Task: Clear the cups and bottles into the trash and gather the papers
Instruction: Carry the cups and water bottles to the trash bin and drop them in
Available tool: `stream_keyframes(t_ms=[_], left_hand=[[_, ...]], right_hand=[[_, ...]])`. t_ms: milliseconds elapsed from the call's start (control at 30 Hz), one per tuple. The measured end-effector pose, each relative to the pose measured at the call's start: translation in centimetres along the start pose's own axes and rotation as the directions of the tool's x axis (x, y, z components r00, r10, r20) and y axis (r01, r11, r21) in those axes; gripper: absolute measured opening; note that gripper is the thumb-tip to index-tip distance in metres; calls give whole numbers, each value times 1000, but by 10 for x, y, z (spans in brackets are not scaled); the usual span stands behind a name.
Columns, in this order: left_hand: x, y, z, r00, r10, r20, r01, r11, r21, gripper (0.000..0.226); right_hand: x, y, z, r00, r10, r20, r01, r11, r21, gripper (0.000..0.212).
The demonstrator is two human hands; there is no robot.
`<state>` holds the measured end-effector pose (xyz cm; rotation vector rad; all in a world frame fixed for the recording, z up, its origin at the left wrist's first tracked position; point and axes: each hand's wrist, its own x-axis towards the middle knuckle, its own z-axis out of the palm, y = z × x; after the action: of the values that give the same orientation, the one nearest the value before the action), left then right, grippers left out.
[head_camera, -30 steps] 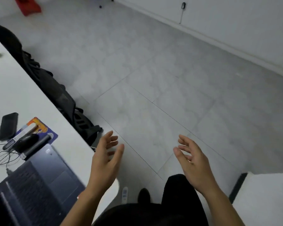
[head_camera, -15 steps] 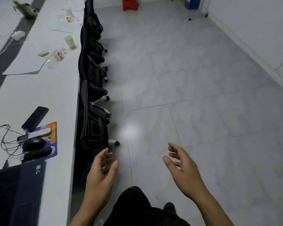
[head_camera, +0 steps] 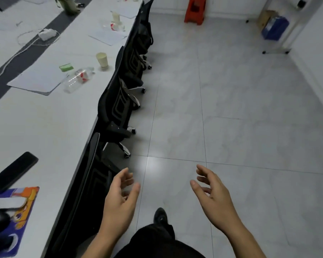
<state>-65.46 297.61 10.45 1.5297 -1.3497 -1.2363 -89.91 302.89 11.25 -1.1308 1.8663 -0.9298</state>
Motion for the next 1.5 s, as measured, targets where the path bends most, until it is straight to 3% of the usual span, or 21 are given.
stream_keyframes(t_ms=[167, 300, 467, 600, 833, 967, 1233, 1500], left_hand=[[139, 75, 28, 996, 93, -14, -93, 995, 30, 47], [235, 94, 53, 995, 95, -40, -93, 995, 45, 47], [347, 94, 91, 982, -47, -183, 49, 999, 6, 47], [424, 126, 99, 941, -140, -308, 133, 990, -45, 50], [535, 180, 66, 803, -158, -575, 144, 987, -70, 51], [586, 162, 42, 731, -231, -642, 200, 972, -122, 50], [691, 117, -50, 679, -304, -668, 298, 946, -127, 51], [789, 41, -129, 695, -312, -648, 511, 849, 139, 74]], right_hand=[[134, -54, -28, 998, -53, -25, 54, 998, 25, 46], [239, -64, -28, 999, -48, -15, 49, 996, 76, 46], [391, -61, -15, 990, -36, 133, 26, 997, 70, 46], [515, -107, -10, 962, -87, 258, 81, 996, 33, 47], [684, -216, 44, 821, -241, 518, 290, 957, -14, 48], [739, -245, 105, 739, -261, 621, 348, 937, -20, 48], [807, -310, 228, 652, -241, 719, 418, 905, -76, 51], [885, -346, 347, 583, -204, 786, 485, 864, -136, 62]])
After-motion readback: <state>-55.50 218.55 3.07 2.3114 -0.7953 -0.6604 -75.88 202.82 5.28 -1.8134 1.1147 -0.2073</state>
